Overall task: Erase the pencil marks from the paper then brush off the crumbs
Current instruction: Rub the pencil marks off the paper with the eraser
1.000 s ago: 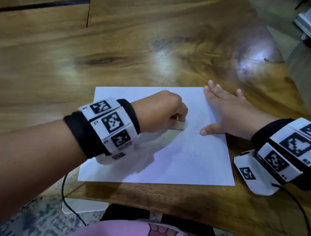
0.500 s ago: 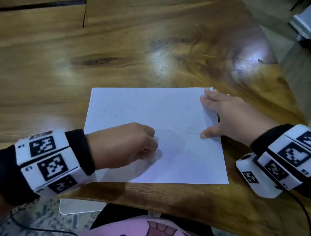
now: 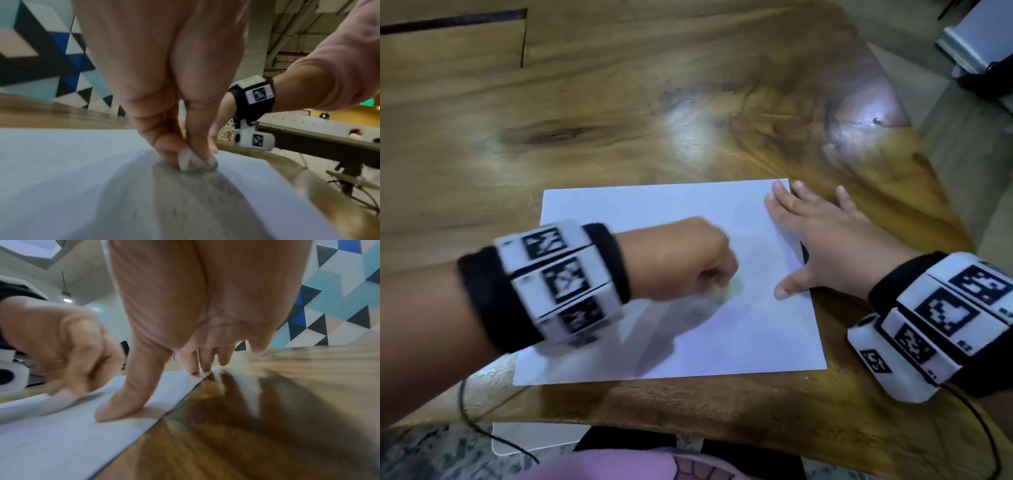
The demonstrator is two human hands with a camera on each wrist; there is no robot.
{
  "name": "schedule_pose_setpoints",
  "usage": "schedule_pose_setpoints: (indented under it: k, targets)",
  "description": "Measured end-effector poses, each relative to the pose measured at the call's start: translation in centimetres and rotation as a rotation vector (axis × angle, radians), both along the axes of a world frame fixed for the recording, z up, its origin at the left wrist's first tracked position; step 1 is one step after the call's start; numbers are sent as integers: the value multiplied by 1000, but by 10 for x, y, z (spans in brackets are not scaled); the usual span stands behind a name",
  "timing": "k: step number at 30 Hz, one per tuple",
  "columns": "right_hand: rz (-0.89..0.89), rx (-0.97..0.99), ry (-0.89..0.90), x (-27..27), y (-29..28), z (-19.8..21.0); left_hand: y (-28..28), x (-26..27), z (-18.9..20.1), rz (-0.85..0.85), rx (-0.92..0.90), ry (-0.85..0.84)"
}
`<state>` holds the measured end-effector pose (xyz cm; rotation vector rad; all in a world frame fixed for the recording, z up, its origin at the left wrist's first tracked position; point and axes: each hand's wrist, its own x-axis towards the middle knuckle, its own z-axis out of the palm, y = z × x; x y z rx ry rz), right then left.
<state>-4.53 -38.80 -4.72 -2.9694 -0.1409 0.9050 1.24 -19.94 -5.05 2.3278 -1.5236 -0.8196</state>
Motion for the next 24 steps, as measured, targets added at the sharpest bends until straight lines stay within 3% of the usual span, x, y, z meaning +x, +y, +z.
schedule_pose_setpoints:
  k: [2,4,10,16,18,22,24]
  targets:
    - [-10,5,-1,-1,-1,1,9,-1,1,-27,121,83]
    - [-25,17,-6,-3,-1,1,-2,7,3,22,89,76]
    - [-53,45,-26,-3,-3,-2,-61,37,4,268,-94,-224]
    - [-81,89,-23,-3,-6,-3,-28,8,-1,58,11,-39]
    - [-75,89,-22,-3,-6,-3,-29,11,2,73,29,0]
    - [-63,73,-23,-2,-5,-4,-61,28,5,188,-92,-155]
    - [-57,67,-23,-2,-5,-3,-61,24,2,167,-95,-154]
